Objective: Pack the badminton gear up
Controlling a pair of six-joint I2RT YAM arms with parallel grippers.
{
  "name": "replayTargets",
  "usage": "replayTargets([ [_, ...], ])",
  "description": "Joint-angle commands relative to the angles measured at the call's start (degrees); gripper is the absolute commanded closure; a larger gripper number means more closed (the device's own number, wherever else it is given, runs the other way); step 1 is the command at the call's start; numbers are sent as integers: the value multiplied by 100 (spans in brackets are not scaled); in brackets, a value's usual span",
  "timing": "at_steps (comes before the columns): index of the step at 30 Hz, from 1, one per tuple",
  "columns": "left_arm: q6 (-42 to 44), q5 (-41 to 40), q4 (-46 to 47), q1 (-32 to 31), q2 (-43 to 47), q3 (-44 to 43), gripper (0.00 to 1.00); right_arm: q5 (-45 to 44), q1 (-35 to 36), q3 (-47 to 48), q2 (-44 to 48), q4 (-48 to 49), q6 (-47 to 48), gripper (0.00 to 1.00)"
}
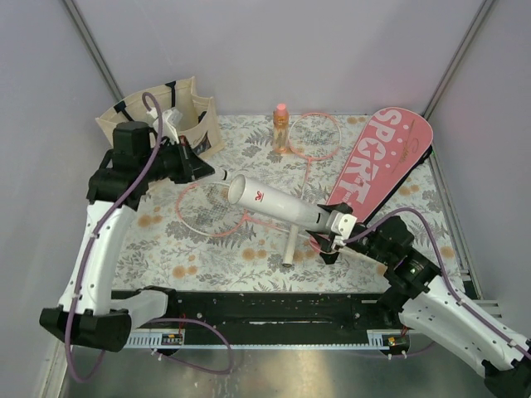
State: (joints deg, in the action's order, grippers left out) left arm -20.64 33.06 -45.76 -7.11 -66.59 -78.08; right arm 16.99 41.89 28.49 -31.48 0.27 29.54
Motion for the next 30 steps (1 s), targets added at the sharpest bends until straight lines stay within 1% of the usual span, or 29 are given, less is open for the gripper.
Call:
replayTargets([
  [1,34,296,-557,-150,549,-663,100,-12,12,192,-77,194,859,56],
  [5,262,526,-1100,-203,761,-1260,100,-336,4,297,-288,-184,1291,56],
  [7,429,421,-1487,-229,823,-1586,100,-468,21,315,-332,-151,1335,56],
  [9,456,246,-1577,-334,954,-1728,100,-469,12,324,-358,-115,1318,56],
  [11,412,419,-1507,-387,1051,-1649,100,-443,21,315,-376,-89,1239,56],
  [12,377,534,-1463,-422,1069,-1588,100,-434,12,289,-385,155,1186,56],
  [15,219,1069,-1226,-458,1148,-1351,100,-434,12,280,-367,271,1089,57],
  [19,140,1237,-1103,-466,1174,-1192,100,-443,4,262,-306,333,1089,57],
  [23,-176,1572,-638,-475,1192,-859,100,-189,12,254,-367,351,1063,57],
  [26,-448,1800,-251,-484,1201,-604,100,-91,12,210,-376,587,931,57],
  [30,-704,1871,163,-528,1201,-313,100,23,21,236,-402,667,896,58],
])
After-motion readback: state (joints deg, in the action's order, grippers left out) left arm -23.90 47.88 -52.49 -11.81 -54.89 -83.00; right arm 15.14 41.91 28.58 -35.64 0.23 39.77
